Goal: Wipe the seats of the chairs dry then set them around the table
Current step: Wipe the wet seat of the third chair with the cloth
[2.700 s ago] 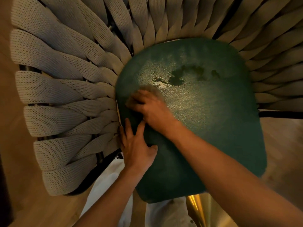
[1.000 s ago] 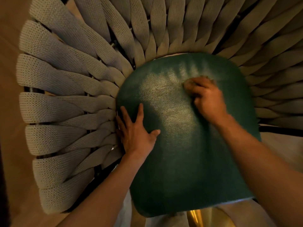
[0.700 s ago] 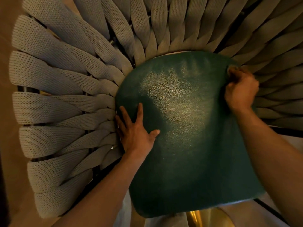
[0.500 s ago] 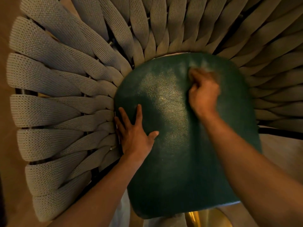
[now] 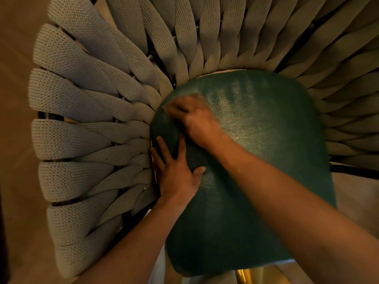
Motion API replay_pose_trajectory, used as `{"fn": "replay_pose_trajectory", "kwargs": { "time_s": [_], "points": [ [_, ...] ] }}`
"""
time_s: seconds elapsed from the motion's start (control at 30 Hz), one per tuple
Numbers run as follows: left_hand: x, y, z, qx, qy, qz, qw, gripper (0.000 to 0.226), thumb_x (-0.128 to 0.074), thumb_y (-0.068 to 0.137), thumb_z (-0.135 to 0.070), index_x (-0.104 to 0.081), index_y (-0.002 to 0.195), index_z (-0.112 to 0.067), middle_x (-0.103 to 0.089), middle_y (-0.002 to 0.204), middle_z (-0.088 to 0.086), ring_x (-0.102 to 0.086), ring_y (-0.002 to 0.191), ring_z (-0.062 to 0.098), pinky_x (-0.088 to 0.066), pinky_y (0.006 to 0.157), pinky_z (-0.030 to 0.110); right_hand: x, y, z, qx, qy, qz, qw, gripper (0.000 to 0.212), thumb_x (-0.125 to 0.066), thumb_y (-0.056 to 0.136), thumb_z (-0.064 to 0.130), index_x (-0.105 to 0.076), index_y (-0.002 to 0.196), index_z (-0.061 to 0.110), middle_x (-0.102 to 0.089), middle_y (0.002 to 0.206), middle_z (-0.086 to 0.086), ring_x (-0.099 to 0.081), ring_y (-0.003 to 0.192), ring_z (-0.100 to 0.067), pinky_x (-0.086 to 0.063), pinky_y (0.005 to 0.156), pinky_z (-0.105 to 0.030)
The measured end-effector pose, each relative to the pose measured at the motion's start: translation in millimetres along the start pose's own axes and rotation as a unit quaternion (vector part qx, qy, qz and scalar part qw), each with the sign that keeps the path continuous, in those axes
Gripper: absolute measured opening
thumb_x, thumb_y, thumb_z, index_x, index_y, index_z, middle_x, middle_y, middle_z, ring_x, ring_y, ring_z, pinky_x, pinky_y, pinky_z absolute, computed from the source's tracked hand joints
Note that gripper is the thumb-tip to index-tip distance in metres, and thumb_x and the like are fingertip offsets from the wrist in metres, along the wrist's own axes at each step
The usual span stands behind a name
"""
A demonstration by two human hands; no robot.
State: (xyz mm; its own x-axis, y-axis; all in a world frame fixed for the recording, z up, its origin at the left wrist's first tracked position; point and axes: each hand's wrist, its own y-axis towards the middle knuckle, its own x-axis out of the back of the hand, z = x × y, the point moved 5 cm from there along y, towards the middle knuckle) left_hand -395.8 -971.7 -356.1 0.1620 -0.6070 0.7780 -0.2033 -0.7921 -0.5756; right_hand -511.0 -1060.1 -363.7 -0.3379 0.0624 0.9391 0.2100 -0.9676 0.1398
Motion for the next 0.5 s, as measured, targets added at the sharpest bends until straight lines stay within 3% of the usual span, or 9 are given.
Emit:
{"fn": "replay_pose_trajectory", "kwargs": {
  "time_s": [0.17,0.37,0.5],
  "points": [
    [0.9,-5.4,2.2,-0.016,-0.016,-0.006,1.000,0.097,-0.052,0.085,-0.066,0.015,0.150,-0.043,0.029,0.156,0.013,0.019,0.144,0.041,-0.003,0.118,0.053,29.7,-16.3,-87.5,-0.181,-0.012,-0.024,0.983,0.042,-0.055,0.088,0.014,-0.057,0.129,0.022,-0.055,0.131,-0.010,-0.052,0.118,-0.032,-0.044,0.097,-0.042],
    [-5.3,-21.8,8.9,-0.047,-0.021,-0.036,0.998,0.085,-0.047,0.089,-0.062,0.003,0.153,-0.037,0.019,0.160,0.014,0.016,0.147,0.036,-0.003,0.121,0.050,90.5,-110.6,-171.4,-0.427,-0.017,-0.085,0.900,0.055,-0.044,0.079,0.013,-0.056,0.132,0.024,-0.052,0.139,-0.003,-0.052,0.122,-0.025,-0.041,0.100,-0.030],
    [-15.6,-46.0,11.2,-0.079,-0.022,-0.039,0.996,0.083,-0.052,0.089,-0.055,-0.004,0.154,-0.034,0.011,0.161,0.017,0.008,0.148,0.037,-0.005,0.121,0.051,103.6,-137.6,-160.2,-0.505,-0.016,-0.143,0.851,0.042,-0.041,0.065,0.004,-0.064,0.099,0.011,-0.063,0.111,-0.010,-0.057,0.103,-0.031,-0.043,0.079,-0.032]
  ]
}}
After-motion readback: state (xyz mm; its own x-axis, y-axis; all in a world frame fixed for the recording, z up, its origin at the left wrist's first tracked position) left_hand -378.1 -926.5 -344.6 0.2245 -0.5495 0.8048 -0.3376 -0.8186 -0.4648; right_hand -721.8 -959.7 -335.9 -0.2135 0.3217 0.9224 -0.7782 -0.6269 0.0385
